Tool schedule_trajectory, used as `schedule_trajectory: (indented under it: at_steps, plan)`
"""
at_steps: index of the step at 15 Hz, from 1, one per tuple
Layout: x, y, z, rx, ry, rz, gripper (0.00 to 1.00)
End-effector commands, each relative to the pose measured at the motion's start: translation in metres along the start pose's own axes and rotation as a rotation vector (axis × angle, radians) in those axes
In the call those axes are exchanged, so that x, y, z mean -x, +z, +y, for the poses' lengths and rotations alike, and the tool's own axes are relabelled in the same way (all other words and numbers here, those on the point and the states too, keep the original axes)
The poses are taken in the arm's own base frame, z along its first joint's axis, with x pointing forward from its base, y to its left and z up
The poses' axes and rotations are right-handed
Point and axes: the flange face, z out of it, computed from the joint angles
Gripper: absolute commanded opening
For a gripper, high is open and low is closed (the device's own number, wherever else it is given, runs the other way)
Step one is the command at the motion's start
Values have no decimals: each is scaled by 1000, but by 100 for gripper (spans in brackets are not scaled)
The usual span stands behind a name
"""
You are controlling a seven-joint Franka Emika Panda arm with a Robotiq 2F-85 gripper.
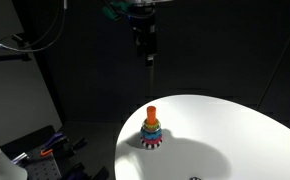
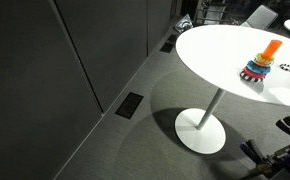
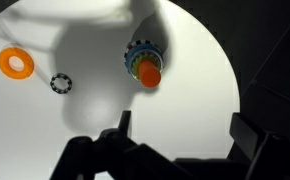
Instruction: Put the striped ring on the orange stand
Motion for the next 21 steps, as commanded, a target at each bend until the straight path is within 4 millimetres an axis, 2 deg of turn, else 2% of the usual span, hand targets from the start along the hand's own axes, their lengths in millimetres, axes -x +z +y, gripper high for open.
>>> schedule_trajectory:
  at_steps: [1,4,5,8,13,17,21]
  plan:
    - [-26,1,23,-47,-19,-18,100]
    - [-38,1,35,-50,4,-8,100]
    - [-26,9,32,-38,5,-12,100]
    - [-33,8,35,-33,12,-7,100]
    - [-34,8,37,-21,35,-16,100]
    - [-48,25,55,8,108,-34,100]
    - [-66,55,85,16,141,-59,100]
